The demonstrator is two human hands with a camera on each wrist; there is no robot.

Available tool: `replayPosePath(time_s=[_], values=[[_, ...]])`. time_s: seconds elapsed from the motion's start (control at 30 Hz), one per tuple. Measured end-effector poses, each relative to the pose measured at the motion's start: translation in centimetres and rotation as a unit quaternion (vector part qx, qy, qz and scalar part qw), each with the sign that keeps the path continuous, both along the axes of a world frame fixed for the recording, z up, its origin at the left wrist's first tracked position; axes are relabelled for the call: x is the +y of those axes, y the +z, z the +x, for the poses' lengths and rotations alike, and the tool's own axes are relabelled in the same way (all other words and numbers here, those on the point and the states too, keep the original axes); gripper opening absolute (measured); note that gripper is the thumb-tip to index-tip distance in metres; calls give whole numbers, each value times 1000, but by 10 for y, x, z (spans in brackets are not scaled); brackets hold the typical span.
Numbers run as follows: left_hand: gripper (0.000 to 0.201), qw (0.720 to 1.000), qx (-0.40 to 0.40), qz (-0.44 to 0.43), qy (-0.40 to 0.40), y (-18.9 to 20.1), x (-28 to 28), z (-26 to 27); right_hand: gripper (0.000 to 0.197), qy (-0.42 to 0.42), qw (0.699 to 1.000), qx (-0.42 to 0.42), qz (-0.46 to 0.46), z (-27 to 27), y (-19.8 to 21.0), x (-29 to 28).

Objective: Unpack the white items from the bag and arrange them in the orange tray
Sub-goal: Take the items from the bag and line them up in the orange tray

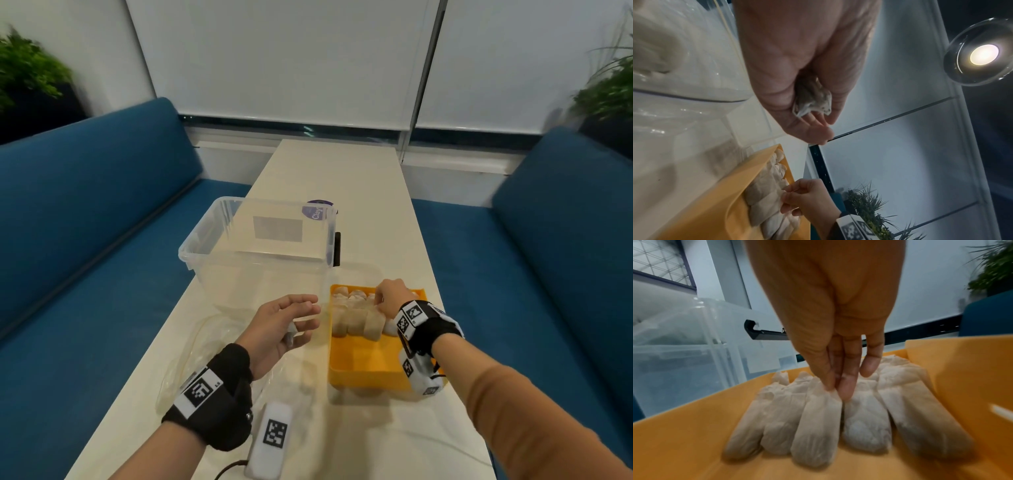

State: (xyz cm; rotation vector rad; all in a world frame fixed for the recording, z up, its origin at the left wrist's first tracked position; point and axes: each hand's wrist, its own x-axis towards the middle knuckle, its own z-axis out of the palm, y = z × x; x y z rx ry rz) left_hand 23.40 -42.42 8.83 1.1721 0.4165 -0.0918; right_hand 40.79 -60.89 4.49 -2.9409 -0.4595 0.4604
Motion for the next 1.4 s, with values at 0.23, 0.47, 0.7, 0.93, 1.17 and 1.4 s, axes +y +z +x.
replayPosePath(time_s=[0.23,0.47,0.7,0.93,1.17,1.4], values=[[29,996,41,-71,21,-1,-5,4,17,3,998,-23,52,6,-4,-4],[39,990,78,-114,32,8,-20,13,21,36,981,-65,177,-27,41,-7],[47,983,68,-171,12,19,-34,16,27,158,935,-15,316,-119,83,17],[44,990,16,-134,-35,20,-36,12,13,-7,908,-40,418,-114,69,8],[43,993,-30,-67,-96,17,-40,7,17,-118,810,81,569,-119,81,-13],[24,993,-83,74,-51,28,-51,13,19,-143,798,152,566,-125,81,-34]])
